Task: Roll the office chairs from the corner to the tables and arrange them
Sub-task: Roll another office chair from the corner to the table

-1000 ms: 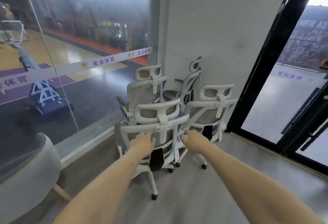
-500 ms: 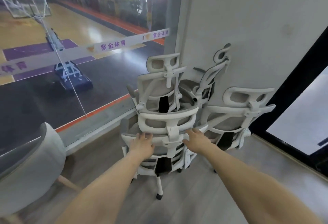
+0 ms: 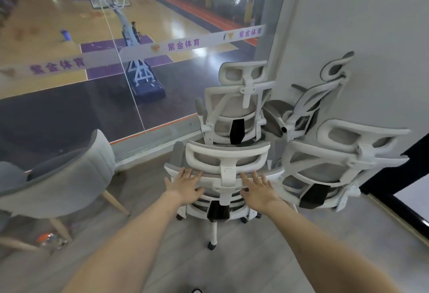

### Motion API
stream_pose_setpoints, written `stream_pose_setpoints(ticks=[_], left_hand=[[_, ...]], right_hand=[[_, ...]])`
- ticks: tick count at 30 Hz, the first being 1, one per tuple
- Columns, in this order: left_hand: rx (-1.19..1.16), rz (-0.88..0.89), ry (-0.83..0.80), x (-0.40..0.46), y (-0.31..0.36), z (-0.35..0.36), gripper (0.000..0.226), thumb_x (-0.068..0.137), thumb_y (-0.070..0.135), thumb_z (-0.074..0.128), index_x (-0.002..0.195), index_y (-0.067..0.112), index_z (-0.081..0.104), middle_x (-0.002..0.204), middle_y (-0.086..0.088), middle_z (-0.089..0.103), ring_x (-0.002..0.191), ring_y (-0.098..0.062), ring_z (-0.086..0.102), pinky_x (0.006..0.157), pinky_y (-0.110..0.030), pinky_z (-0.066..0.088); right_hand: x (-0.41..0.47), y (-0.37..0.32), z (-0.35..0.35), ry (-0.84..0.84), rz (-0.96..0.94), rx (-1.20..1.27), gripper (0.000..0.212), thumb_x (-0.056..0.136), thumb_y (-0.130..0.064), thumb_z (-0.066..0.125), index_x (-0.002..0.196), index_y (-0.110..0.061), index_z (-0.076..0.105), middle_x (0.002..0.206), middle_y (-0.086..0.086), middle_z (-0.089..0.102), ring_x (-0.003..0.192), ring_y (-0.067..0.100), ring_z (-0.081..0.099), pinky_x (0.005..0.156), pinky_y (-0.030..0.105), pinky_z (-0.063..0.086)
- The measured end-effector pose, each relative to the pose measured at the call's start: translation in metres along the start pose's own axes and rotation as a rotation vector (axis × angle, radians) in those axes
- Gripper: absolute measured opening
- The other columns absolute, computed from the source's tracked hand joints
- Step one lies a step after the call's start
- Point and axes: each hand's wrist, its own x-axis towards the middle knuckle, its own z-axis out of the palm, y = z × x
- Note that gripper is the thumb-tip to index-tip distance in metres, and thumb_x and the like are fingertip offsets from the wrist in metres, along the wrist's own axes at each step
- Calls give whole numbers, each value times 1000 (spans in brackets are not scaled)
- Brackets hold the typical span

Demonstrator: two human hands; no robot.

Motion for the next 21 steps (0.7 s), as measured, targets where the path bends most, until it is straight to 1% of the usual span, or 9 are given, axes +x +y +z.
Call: stream_pose_setpoints(ticks=[3, 5, 7, 10, 13, 15, 17, 21], left_hand=[[-24, -44, 16, -19, 7, 8, 73, 100, 63, 35, 163, 44, 4, 174, 2, -3, 159, -23, -10, 117, -77, 6], [-55, -70, 21, -37, 11, 13, 72, 102, 62, 36, 164, 41, 6, 174, 1, -3, 159, -24, -9, 119, -73, 6], [-67, -98, 31, -58, 14, 20, 71, 104, 61, 36, 165, 40, 7, 174, 0, -2, 159, -23, -7, 121, -68, 10], [-68, -171, 68, -83, 9, 42, 72, 100, 70, 32, 163, 46, 6, 173, 7, -1, 159, -19, -6, 117, -70, 19], [-87, -215, 78, -112, 5, 70, 73, 97, 75, 27, 161, 50, 2, 174, 7, -4, 159, -18, -8, 118, -69, 20], [-74, -234, 107, -133, 10, 89, 75, 94, 76, 22, 161, 50, 0, 174, 5, -4, 159, -19, -9, 118, -66, 22], [-95, -272, 148, -155, 22, 106, 74, 95, 73, 24, 161, 50, -1, 174, 5, -3, 159, -19, -9, 119, -65, 20], [-192, -370, 255, -203, 51, 143, 71, 98, 65, 34, 161, 51, 5, 172, 7, 2, 159, -18, -8, 117, -72, 10]], right_hand=[[-8, 8, 1, -24, -73, -27, 67, 105, -55, 27, 164, -42, -3, 173, 4, -12, 158, 39, -11, 128, 53, 1], [-13, 13, 4, -39, -135, -40, 67, 105, -58, 26, 164, -43, -2, 173, 3, -12, 158, 39, -12, 128, 51, 1], [-19, 14, 12, -48, -182, -28, 67, 104, -59, 25, 163, -45, -2, 173, 2, -13, 158, 37, -13, 129, 52, 2], [-29, 10, 28, -48, -232, -17, 68, 102, -59, 25, 162, -47, -3, 173, -1, -14, 158, 35, -16, 128, 55, 3], [-46, 9, 43, -28, -276, -34, 67, 103, -56, 28, 163, -46, -2, 173, -2, -15, 158, 35, -17, 128, 54, 2], [-58, 13, 51, -10, -315, -77, 67, 104, -56, 28, 163, -45, -3, 173, -1, -15, 158, 36, -16, 129, 52, 1], [-69, 17, 56, -5, -354, -96, 66, 106, -54, 28, 163, -45, -3, 173, -1, -16, 158, 36, -16, 129, 51, 0], [-90, 23, 63, 10, -461, -122, 64, 107, -51, 29, 164, -43, 4, 174, 0, -11, 158, 38, -13, 128, 49, 1]])
